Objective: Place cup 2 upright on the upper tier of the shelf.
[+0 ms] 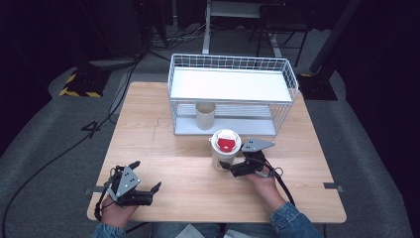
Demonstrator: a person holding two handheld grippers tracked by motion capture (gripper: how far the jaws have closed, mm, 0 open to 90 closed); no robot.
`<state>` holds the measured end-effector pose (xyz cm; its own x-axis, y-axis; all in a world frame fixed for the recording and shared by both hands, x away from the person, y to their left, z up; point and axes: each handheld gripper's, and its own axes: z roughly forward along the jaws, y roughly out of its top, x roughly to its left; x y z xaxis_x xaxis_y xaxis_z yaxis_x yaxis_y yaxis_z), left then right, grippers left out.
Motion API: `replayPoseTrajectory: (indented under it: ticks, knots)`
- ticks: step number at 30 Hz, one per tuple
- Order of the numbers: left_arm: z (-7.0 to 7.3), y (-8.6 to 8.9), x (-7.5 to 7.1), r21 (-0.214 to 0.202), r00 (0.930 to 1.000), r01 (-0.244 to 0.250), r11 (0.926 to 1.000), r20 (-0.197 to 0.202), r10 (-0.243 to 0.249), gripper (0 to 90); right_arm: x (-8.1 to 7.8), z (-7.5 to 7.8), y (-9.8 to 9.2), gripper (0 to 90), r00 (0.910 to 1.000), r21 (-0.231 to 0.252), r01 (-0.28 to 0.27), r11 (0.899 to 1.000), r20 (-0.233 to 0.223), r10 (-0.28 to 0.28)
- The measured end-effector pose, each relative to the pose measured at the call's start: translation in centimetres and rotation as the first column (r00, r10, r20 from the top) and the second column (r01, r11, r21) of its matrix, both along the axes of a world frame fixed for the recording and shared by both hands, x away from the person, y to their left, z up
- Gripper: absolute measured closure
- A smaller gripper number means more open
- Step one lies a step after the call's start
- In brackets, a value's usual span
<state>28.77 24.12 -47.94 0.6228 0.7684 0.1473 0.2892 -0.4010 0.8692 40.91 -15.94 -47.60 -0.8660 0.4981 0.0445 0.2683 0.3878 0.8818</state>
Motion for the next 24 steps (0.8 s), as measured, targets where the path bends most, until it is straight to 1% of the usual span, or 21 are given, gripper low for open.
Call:
replayPoseTrajectory:
  ticks: [7, 10, 16, 21, 24]
  knots:
    - [-0.09, 0.22, 0.08, -0.001, 1.0000, -0.005, 1.0000, -0.006, 0.005, 2.6, 0.00, -0.07, -0.04, 15.0, 1.0000, 0.004, -0.002, 1.000, 0.007, 0.002]
    - [-0.10, 0.19, 0.09, 0.000, 1.0000, -0.006, 1.0000, -0.007, 0.006, 2.7, 0.08, -0.13, -0.04, 14.8, 1.0000, 0.020, 0.004, 1.000, -0.002, -0.004]
    - [-0.09, 0.19, 0.10, 0.005, 1.0000, -0.004, 1.0000, -0.007, 0.004, 2.7, 0.11, -0.19, 0.20, 14.3, 0.9999, 0.030, 0.009, 1.000, 0.005, -0.009]
    - [-0.13, 0.18, 0.10, 0.001, 0.9999, -0.004, 1.0000, -0.010, 0.004, 2.7, 0.22, -0.27, 0.47, 12.9, 0.9998, 0.048, 0.015, 0.999, 0.011, -0.016]
    - [-0.12, 0.18, 0.10, 0.002, 0.9999, -0.004, 1.0000, -0.010, 0.004, 2.6, 0.26, -0.27, 0.78, 12.8, 0.9996, 0.045, 0.015, 0.999, 0.023, -0.016]
